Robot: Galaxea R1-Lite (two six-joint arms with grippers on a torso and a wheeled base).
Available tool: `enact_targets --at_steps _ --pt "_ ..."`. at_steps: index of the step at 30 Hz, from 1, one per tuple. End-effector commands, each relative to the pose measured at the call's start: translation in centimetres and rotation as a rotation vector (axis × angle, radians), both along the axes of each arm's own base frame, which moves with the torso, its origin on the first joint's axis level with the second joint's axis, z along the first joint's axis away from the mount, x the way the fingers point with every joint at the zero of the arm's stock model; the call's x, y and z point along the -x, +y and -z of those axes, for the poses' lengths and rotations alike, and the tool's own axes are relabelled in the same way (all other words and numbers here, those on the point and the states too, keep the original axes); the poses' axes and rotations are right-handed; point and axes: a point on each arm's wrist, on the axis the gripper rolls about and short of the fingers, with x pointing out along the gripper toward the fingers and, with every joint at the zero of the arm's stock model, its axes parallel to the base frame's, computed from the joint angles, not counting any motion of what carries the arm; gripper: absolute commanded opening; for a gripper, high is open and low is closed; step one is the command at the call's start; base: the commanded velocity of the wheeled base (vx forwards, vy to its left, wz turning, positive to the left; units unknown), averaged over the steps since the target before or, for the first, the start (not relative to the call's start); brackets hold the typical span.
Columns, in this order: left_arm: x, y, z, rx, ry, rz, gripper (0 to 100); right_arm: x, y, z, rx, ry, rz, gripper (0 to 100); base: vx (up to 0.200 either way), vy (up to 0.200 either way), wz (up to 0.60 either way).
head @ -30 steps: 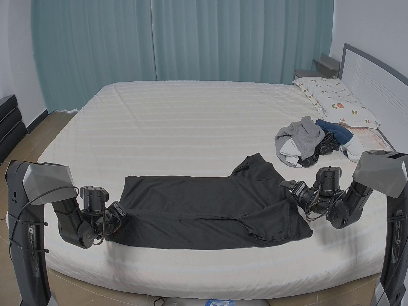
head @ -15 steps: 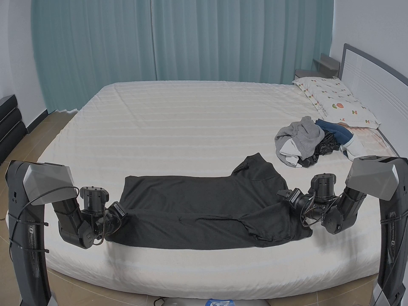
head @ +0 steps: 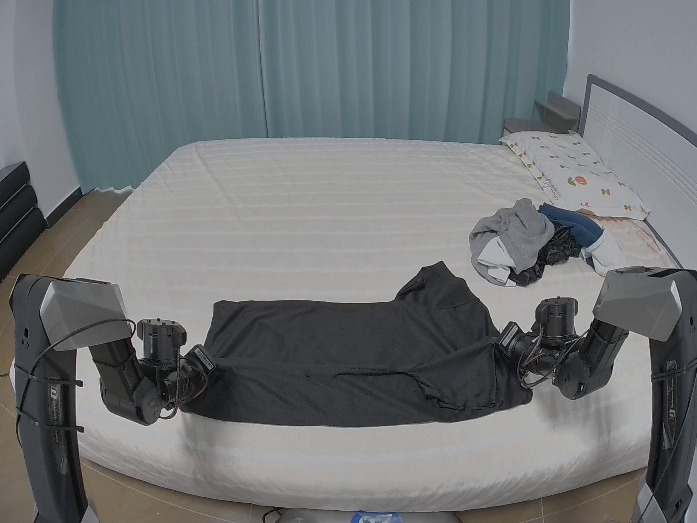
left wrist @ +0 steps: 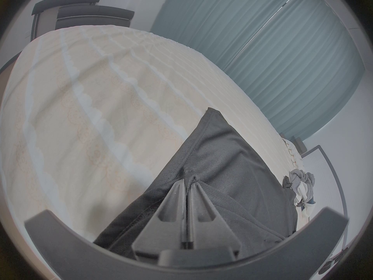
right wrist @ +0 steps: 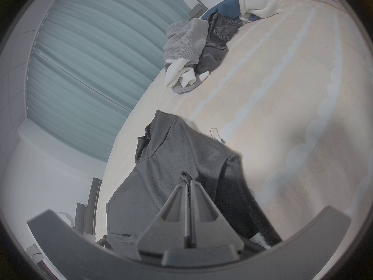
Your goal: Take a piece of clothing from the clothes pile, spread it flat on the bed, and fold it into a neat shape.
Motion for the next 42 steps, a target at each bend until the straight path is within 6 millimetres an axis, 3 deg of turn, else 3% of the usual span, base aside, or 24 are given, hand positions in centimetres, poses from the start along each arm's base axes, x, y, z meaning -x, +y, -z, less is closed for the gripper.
enact_targets --at_steps 1,7,8,9,10,15,18,23,26,34,42 --pt "0.0 0.0 0.0 0.000 0.000 -0.001 0 0.0 -0.3 -0.3 -0.001 -0.004 0.007 0 0.000 0.000 0.00" --pt "0.0 0.0 0.0 0.001 0.001 0.000 0 0.0 -0.3 -0.2 0.014 -0.003 0.029 0 0.000 0.000 0.00" --pt "0.0 0.0 0.0 0.001 0.001 0.000 0 0.1 -0.3 -0.2 0.014 -0.002 0.029 100 0.000 0.000 0.00" --pt "0.0 0.1 0.0 0.002 -0.001 -0.002 0 0.1 -0.2 -0.2 0.014 0.000 0.027 100 0.000 0.000 0.00" --pt "0.0 0.0 -0.1 0.005 -0.002 -0.002 100 0.2 -0.2 -0.1 0.014 0.001 0.027 100 0.000 0.000 0.00" --pt "-0.2 0.1 -0.5 0.042 -0.016 -0.027 100 0.3 -0.4 -1.2 0.003 -0.021 0.036 100 0.000 0.000 0.00" --pt "-0.3 1.0 -1.4 0.067 -0.041 -0.067 100 1.0 -1.3 -2.9 -0.010 -0.043 0.055 100 0.000 0.000 0.00" --pt "-0.2 2.4 -2.5 0.096 -0.064 -0.110 100 1.7 -1.8 -3.4 -0.063 -0.036 0.092 100 0.000 0.000 0.00" --pt "1.1 3.0 -2.1 0.098 -0.022 -0.097 100 2.0 -2.2 -3.0 -0.065 -0.017 0.103 100 0.000 0.000 0.00" --pt "5.4 2.7 -1.4 0.055 0.099 0.186 100 2.3 -2.2 -2.4 -0.063 0.008 0.101 100 0.000 0.000 0.00" --pt "6.1 2.5 -1.2 0.029 0.127 0.213 100 2.3 -2.2 -2.3 -0.062 0.012 0.103 100 0.000 0.000 0.00"
